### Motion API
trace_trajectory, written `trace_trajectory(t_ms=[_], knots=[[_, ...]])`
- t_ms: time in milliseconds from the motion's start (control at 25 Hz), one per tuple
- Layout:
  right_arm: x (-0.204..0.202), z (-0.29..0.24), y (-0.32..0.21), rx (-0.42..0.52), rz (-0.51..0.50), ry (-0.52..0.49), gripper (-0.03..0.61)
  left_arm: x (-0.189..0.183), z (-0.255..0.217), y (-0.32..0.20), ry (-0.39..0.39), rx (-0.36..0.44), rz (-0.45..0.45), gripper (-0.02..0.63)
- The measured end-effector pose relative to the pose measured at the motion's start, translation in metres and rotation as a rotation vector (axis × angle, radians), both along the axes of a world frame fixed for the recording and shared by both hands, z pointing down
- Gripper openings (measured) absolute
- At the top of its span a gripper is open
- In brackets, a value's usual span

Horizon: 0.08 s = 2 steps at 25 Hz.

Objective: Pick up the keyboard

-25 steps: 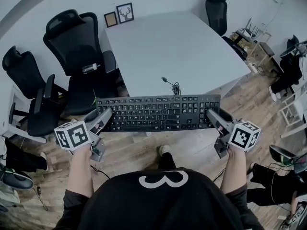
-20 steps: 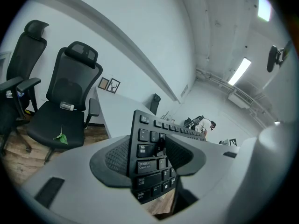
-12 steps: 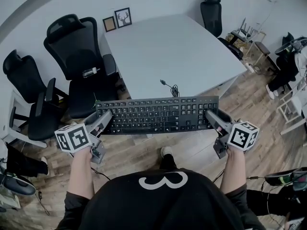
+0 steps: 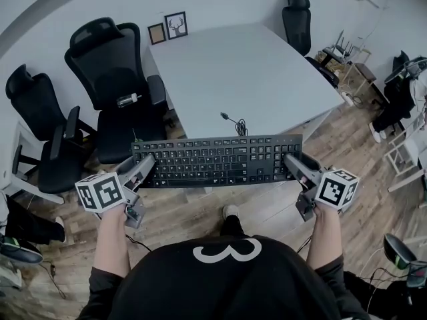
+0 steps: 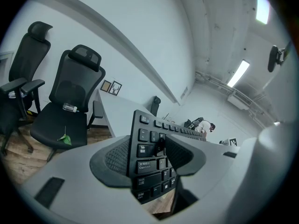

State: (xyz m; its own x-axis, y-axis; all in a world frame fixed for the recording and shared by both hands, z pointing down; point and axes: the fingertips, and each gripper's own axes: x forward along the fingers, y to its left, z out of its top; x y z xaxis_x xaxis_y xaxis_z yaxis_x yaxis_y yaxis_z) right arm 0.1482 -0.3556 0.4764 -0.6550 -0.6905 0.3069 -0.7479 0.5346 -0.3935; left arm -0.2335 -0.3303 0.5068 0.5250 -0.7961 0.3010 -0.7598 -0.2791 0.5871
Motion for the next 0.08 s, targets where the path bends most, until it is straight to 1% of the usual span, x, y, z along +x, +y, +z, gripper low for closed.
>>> trace_trajectory(t_ms=[80], knots=[[-0.0047, 0.0126, 0.016, 0.015, -0.001, 0.001, 0.196, -0.005, 0.0118, 0.0164, -0.004, 0.015, -0.001, 0.23]])
